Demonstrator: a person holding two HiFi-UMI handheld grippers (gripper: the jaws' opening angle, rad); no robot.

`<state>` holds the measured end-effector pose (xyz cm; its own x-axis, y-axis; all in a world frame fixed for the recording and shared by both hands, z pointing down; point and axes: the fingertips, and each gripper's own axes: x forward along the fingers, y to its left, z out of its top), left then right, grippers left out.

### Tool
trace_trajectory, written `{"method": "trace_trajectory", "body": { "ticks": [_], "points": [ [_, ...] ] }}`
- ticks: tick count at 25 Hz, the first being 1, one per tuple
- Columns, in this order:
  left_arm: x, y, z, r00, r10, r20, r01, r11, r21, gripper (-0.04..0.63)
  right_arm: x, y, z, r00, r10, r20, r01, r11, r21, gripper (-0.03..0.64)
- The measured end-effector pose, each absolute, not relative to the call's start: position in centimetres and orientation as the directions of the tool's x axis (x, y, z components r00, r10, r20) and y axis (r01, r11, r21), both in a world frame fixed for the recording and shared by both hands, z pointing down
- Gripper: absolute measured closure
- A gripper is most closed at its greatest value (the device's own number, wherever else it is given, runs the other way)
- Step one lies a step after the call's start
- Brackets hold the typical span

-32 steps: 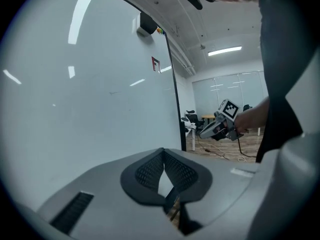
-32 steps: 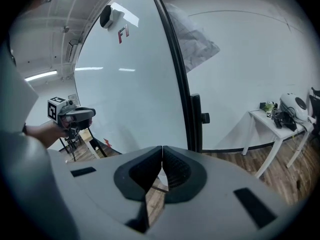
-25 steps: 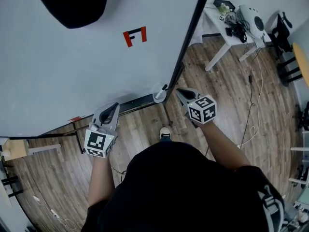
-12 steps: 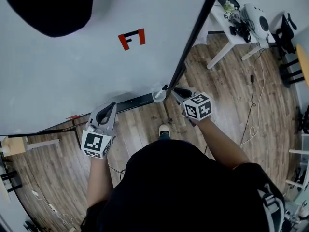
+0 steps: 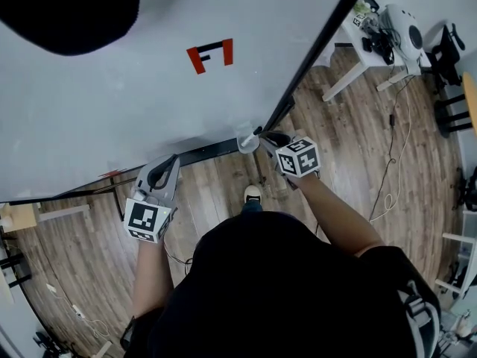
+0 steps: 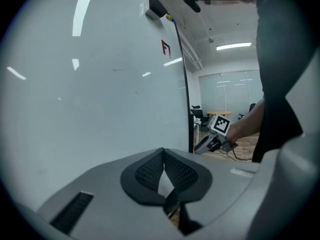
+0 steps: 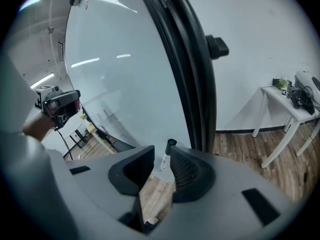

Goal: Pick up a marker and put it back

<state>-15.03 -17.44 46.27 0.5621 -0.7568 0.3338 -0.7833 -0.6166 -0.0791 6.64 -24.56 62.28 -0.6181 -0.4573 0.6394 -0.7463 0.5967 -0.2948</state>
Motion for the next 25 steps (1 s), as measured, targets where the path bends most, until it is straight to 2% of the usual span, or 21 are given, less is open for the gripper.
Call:
{"method": "trace_trajectory", "body": {
  "ticks": [8,25],
  "points": [
    [-15.3,-17.4,47.2,0.554,-0.759,0.344,-0.793,-0.606,-0.061,0.583,6.1,-25.5,64.5,-0.611,-0.432,0.663,-0.749,0.587,-0.308,0.503],
    [-14.9,-16.8,48.6,0.549,-0.754,0.361,-0.802,-0.597,-0.026,0.583,4.7,-26.9,66.3,-0.613,-0.419,0.670,-0.748,0.581,-0.322,0.506]
  ]
}}
